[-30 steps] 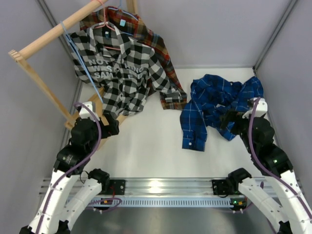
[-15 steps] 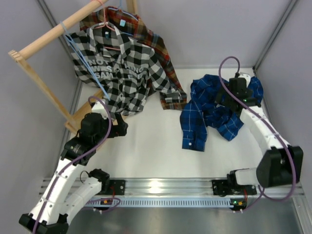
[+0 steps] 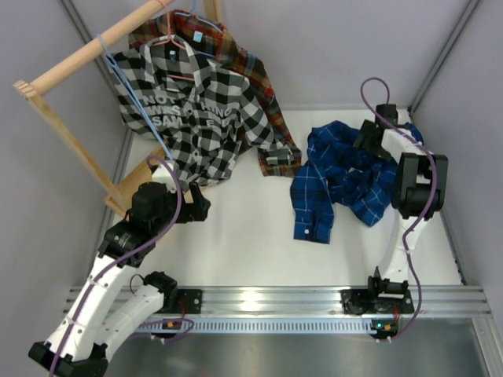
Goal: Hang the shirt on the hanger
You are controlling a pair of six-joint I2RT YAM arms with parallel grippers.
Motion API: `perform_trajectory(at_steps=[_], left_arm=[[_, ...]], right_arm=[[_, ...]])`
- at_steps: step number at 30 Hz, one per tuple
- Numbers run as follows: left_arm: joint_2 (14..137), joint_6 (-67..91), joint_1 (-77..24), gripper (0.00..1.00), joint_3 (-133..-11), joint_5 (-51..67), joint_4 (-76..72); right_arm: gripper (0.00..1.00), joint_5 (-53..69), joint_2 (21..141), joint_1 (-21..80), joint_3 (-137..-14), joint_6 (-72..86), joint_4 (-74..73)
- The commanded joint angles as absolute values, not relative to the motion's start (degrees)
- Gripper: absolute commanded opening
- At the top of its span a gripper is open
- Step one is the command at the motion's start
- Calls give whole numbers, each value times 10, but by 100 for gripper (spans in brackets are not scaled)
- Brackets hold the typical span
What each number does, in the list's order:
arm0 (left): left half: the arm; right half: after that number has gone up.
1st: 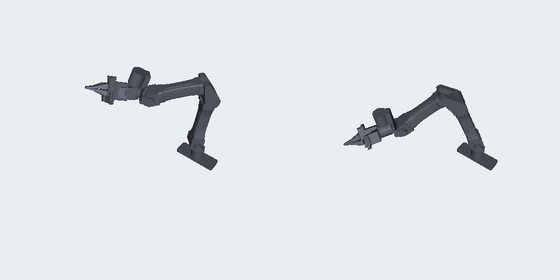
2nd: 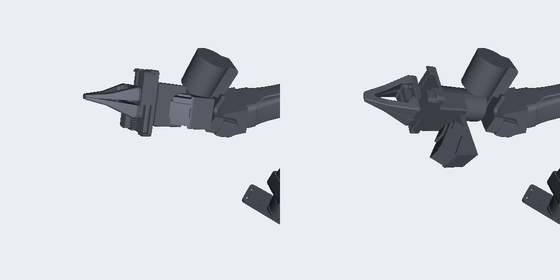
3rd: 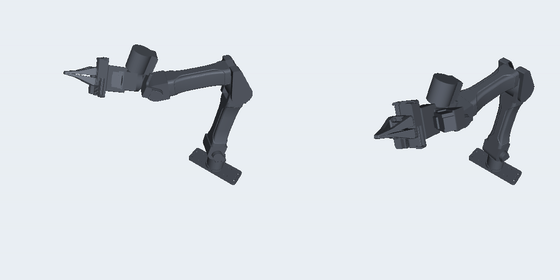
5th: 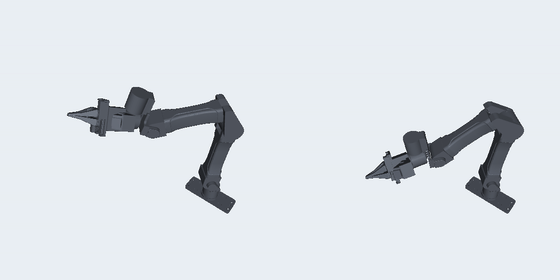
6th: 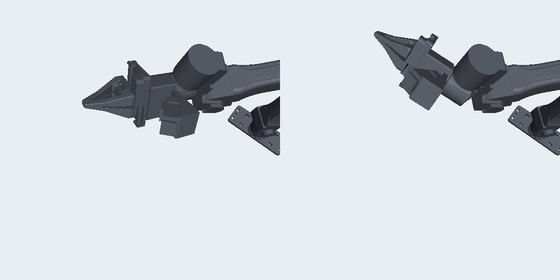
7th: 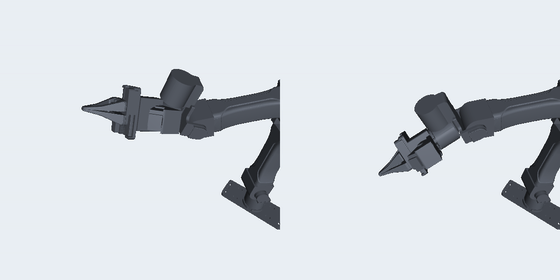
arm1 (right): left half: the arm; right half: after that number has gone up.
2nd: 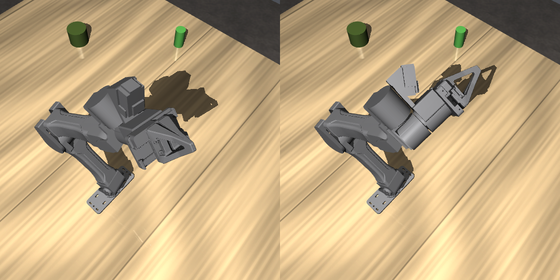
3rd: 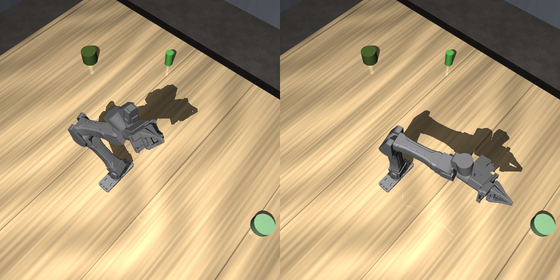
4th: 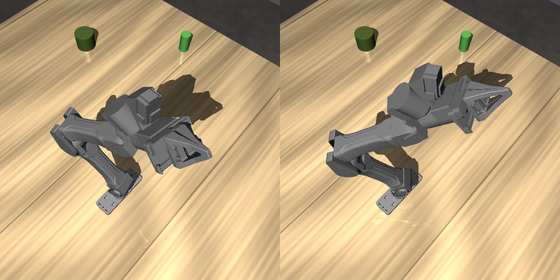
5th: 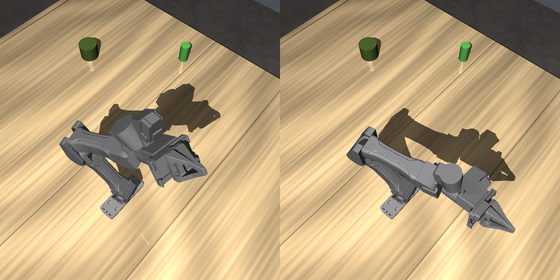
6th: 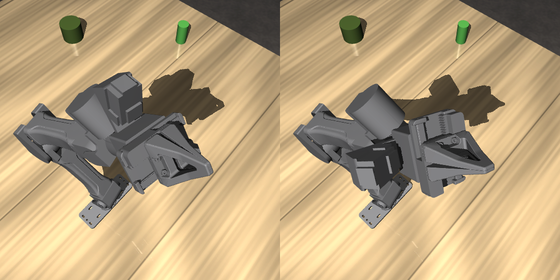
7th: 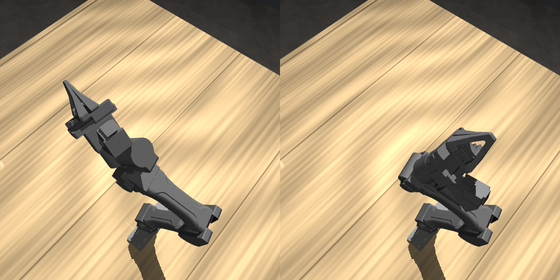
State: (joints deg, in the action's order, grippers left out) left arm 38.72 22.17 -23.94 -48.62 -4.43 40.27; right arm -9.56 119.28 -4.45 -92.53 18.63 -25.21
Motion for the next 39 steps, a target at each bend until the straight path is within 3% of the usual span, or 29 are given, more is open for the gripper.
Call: perform_trajectory(at_steps=[1, 3, 4, 7, 14, 19, 22, 26, 27, 28, 30, 31, 35, 39], left_arm=[[378, 212, -242, 98, -483, -36, 370], [376, 212, -242, 98, -483, -38, 369], [376, 213, -241, 98, -483, -37, 369], [378, 213, -242, 98, -483, -34, 368], [378, 209, -242, 98, -484, -39, 369], [371, 208, -242, 98, -484, -44, 368], [376, 207, -242, 98, -485, -43, 368], [369, 206, -242, 98, -485, -53, 369], [367, 207, -242, 98, -486, -54, 368], [363, 207, -242, 98, -485, -56, 368], [359, 206, -242, 98, -484, -60, 368], [358, 207, -242, 98, -484, -62, 368], [358, 207, -241, 98, -485, -65, 369], [359, 206, -242, 98, -483, -68, 369]], right_arm=[[81, -35, 1215, -40, -954, 190, -264], [52, -5, 1209, -40, -935, 190, -236], [26, -4, 1177, -40, -913, 192, -210], [0, 7, 1057, -33, -792, 206, -77], [0, -216, 826, 161, -634, 173, -68], [0, -293, 712, 320, -486, 271, -49], [0, -391, 690, 500, -429, 352, -47], [1, -473, 698, 634, -379, 470, -50], [6, -474, 700, 651, -379, 475, -50], [34, -473, 702, 672, -381, 473, -56], [47, -463, 687, 678, -402, 455, -82], [60, -449, 679, 676, -408, 431, -84], [81, -295, 624, 595, -450, 297, -117], [82, -121, 580, 445, -482, 219, -125]])
